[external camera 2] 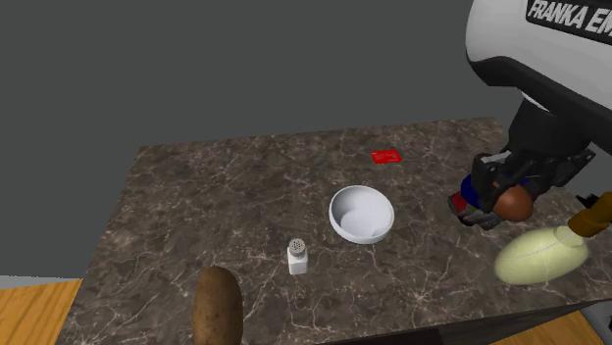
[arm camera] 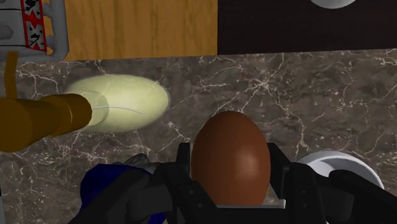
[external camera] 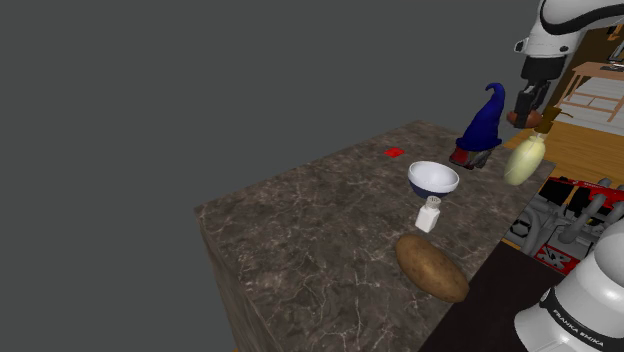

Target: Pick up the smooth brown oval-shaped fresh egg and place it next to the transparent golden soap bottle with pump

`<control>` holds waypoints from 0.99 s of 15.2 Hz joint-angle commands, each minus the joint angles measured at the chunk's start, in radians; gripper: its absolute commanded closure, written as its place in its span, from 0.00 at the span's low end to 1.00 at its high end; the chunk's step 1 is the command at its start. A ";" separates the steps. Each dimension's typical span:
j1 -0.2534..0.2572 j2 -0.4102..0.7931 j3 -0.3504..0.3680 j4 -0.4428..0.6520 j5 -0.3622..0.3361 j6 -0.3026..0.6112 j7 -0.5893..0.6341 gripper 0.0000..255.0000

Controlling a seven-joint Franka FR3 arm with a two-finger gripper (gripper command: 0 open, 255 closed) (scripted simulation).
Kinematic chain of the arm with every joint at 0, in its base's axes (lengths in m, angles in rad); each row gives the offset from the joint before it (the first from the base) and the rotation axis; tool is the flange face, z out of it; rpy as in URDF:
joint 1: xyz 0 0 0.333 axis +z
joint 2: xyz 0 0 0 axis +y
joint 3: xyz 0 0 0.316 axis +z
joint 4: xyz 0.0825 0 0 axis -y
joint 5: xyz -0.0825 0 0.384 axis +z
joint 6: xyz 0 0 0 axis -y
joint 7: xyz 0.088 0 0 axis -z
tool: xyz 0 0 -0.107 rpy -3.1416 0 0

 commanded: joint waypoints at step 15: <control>-0.010 0.022 -0.037 -0.195 -0.030 0.217 0.024 1.00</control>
